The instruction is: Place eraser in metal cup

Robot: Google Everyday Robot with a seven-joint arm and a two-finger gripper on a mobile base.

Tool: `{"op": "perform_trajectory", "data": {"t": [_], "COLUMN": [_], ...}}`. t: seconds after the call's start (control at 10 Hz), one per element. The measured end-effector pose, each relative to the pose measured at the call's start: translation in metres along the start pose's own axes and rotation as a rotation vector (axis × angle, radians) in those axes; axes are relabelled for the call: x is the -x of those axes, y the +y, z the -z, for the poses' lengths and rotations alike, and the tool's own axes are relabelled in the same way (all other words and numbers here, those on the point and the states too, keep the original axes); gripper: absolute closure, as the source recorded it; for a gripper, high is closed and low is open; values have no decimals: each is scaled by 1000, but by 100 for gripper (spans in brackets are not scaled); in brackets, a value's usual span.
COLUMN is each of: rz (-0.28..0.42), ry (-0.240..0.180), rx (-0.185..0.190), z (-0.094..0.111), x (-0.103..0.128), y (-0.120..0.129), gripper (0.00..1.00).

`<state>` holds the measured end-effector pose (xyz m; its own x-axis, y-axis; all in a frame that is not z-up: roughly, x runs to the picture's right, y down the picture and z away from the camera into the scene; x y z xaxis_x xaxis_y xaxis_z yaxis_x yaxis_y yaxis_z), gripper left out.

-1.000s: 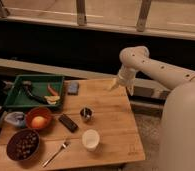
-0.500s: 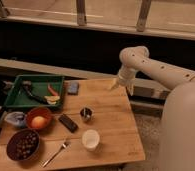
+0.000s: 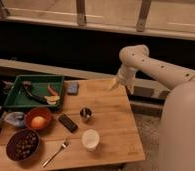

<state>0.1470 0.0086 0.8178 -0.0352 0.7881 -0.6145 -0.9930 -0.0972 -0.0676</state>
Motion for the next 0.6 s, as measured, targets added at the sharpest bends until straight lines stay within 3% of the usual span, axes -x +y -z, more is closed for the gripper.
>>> {"op": "perform_trajectory", "data": {"t": [0.3,0.6], "rz": [273,467], "ry": [25,54], "rx": [1,3], "z": [1,1], "x": [-8,-40], "y": [68,122], "gripper": [22,22]}}
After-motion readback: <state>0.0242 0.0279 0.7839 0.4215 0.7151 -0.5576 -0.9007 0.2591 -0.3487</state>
